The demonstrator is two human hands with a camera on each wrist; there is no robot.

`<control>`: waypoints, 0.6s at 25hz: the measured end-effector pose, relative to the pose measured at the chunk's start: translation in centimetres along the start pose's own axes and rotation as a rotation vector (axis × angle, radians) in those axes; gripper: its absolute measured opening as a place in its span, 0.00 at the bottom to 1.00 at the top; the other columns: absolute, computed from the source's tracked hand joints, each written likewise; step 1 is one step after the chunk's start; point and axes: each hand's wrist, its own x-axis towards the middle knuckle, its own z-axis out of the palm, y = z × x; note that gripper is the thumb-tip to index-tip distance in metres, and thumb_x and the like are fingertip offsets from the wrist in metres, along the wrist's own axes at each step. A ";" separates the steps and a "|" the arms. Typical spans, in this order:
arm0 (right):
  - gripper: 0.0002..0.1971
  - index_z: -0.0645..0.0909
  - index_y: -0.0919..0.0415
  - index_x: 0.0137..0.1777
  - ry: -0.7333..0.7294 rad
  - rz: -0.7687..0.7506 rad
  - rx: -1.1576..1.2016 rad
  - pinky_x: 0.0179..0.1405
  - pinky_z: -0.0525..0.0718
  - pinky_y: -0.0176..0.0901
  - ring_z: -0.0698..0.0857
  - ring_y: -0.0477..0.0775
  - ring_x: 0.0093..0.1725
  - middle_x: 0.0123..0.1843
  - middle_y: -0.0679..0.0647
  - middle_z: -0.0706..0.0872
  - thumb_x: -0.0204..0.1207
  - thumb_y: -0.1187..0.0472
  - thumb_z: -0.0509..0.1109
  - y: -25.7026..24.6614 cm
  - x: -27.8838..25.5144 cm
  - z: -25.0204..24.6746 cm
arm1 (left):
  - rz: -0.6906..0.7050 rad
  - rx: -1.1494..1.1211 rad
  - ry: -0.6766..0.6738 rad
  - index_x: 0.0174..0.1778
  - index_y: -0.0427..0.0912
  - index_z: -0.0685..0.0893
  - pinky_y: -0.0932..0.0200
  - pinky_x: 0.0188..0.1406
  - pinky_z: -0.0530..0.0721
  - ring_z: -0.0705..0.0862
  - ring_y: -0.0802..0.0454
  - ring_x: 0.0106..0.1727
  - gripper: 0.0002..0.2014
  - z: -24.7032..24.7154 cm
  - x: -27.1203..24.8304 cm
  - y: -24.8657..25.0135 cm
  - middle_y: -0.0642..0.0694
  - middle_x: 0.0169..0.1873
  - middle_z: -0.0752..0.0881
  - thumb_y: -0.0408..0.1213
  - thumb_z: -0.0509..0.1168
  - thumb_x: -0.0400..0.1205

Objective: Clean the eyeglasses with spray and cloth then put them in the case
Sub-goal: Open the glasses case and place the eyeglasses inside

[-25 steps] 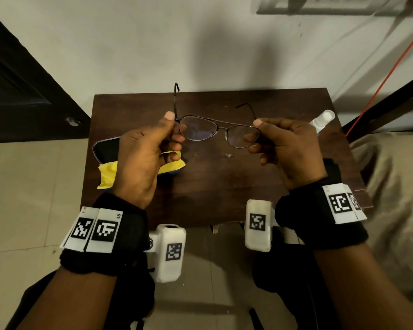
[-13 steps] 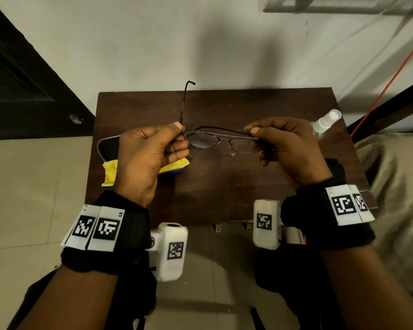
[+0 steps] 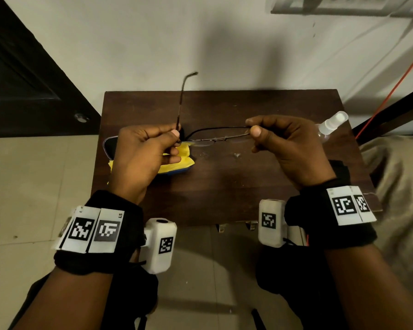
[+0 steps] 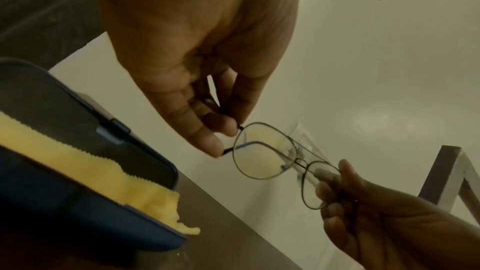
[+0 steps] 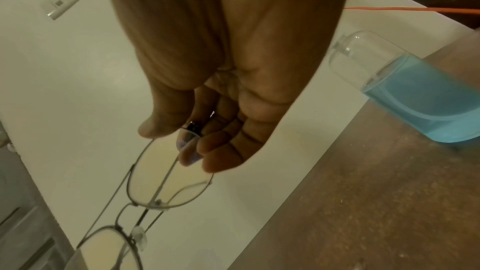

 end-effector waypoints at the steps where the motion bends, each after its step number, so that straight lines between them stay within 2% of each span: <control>1: 0.08 0.85 0.57 0.52 -0.001 -0.001 0.003 0.36 0.86 0.38 0.87 0.45 0.39 0.47 0.49 0.89 0.74 0.63 0.72 0.0 0.0 0.2 | 0.011 0.052 -0.023 0.52 0.38 0.89 0.57 0.34 0.90 0.80 0.59 0.25 0.08 -0.1 -0.1 0.1 0.45 0.30 0.86 0.28 0.67 0.80; 5: 0.08 0.85 0.60 0.52 0.062 0.012 0.008 0.33 0.87 0.38 0.87 0.47 0.36 0.44 0.52 0.89 0.75 0.63 0.72 0.1 0.2 1.5 | 0.021 0.180 -0.131 0.46 0.44 0.89 0.62 0.25 0.85 0.76 0.58 0.25 0.13 -0.9 -0.5 0.5 0.43 0.30 0.83 0.24 0.63 0.81; 7: 0.08 0.85 0.61 0.52 0.093 0.001 -0.004 0.33 0.88 0.42 0.87 0.51 0.34 0.42 0.55 0.89 0.74 0.61 0.72 0.1 0.4 2.3 | 0.000 0.137 -0.110 0.43 0.42 0.89 0.62 0.23 0.83 0.76 0.56 0.25 0.11 -1.6 -0.3 0.4 0.41 0.30 0.81 0.24 0.63 0.81; 10: 0.07 0.85 0.58 0.52 0.079 -0.029 -0.045 0.33 0.89 0.46 0.87 0.57 0.35 0.41 0.56 0.89 0.76 0.60 0.71 0.1 0.6 3.8 | -0.052 0.042 -0.010 0.42 0.38 0.89 0.64 0.21 0.82 0.78 0.58 0.23 0.06 -3.0 0.2 0.2 0.41 0.29 0.83 0.27 0.66 0.79; 13: 0.06 0.84 0.56 0.53 0.059 -0.059 -0.079 0.34 0.87 0.43 0.86 0.49 0.35 0.41 0.54 0.89 0.78 0.62 0.70 0.4 1.2 5.7 | -0.101 -0.026 0.068 0.39 0.38 0.89 0.65 0.20 0.82 0.81 0.60 0.22 0.03 -5.2 0.5 -0.4 0.44 0.28 0.85 0.29 0.70 0.78; 15: 0.04 0.86 0.56 0.49 0.069 -0.069 -0.092 0.32 0.85 0.40 0.85 0.43 0.33 0.39 0.53 0.90 0.78 0.61 0.71 0.8 1.7 7.4 | -0.102 -0.025 0.093 0.40 0.39 0.88 0.65 0.22 0.83 0.82 0.61 0.23 0.02 -6.6 0.5 -0.9 0.45 0.28 0.86 0.31 0.71 0.78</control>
